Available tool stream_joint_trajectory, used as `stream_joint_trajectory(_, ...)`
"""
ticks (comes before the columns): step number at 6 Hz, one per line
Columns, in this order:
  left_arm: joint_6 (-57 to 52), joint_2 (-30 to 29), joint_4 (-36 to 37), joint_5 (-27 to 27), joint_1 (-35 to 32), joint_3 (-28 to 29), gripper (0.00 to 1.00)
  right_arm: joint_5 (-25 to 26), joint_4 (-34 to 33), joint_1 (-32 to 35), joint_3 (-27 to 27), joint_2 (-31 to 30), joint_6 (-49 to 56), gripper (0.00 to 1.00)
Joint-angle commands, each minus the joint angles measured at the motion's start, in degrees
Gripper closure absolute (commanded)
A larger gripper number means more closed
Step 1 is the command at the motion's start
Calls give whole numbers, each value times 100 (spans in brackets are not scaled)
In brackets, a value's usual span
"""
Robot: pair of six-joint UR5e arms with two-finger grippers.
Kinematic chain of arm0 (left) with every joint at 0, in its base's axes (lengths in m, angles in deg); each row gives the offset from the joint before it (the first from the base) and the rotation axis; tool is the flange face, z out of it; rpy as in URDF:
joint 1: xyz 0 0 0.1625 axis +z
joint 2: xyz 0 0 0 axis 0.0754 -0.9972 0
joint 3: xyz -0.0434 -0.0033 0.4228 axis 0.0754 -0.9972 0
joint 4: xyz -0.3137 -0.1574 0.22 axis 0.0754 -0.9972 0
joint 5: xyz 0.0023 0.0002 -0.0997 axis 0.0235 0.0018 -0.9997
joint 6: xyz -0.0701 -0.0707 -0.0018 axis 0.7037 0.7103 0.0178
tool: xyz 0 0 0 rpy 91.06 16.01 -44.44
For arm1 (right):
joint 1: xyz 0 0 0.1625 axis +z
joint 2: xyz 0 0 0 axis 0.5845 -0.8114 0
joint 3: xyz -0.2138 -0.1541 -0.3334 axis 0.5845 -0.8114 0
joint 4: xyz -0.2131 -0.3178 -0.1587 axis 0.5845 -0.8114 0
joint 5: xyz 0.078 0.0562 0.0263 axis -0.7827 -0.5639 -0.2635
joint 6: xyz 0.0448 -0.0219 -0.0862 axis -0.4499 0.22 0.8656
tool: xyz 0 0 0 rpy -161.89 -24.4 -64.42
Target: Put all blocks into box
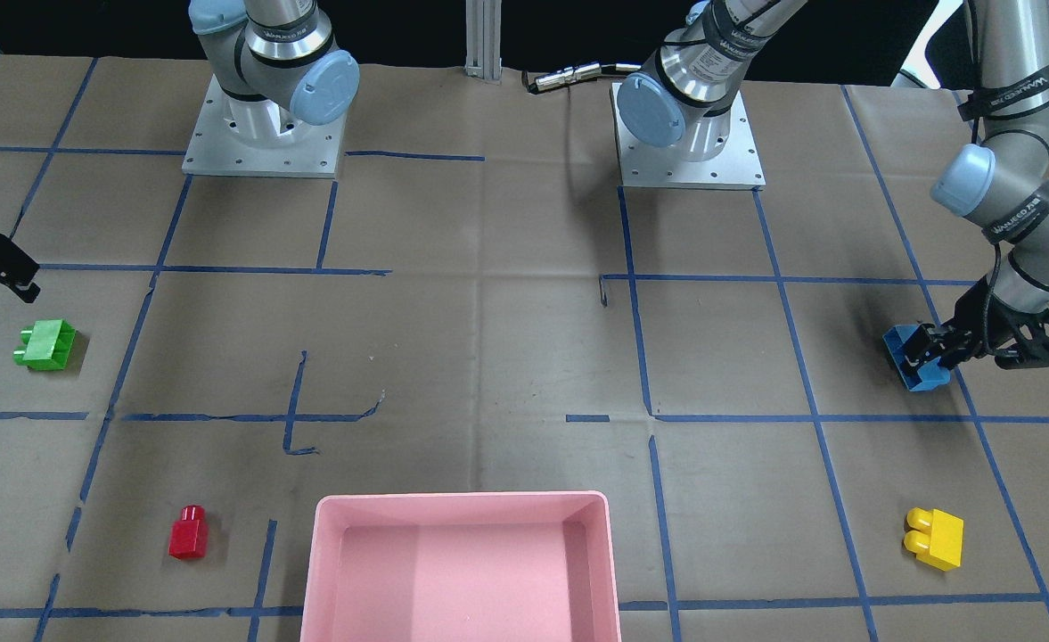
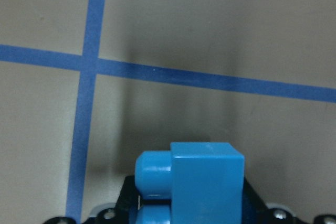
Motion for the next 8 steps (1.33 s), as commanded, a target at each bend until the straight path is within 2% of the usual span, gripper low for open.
stream_joint_trajectory(1, 35, 425, -852, 34, -255, 507, 84, -109, -471, -140, 62, 624, -3, 1)
stream_joint_trajectory(2, 262, 672, -2261, 103, -544, 1511, 87, -162, -918, -202, 79, 836, 41, 1)
stream_joint_trajectory(3, 438, 587, -3641, 226, -712, 2757, 87, -84, -896, -220, 105, 882, 172, 1)
stream_joint_trajectory(4, 805, 413, -4560, 227, -940, 3701, 87, -136, -922, -255, 236, 891, 373, 2)
stream_joint_trajectory(5, 1096, 219, -4769, 358, -1395, 4258, 87, -127, -1209, -246, 368, 926, 549, 10)
stream_joint_trajectory(7, 2192, -193, -4745, 421, -2667, 4954, 87, -136, -1623, -255, 536, 1005, 848, 10)
stream_joint_trajectory(8, 2633, -587, -4727, 421, -3266, 5515, 86, -136, -2095, -246, 562, 1014, 1128, 11)
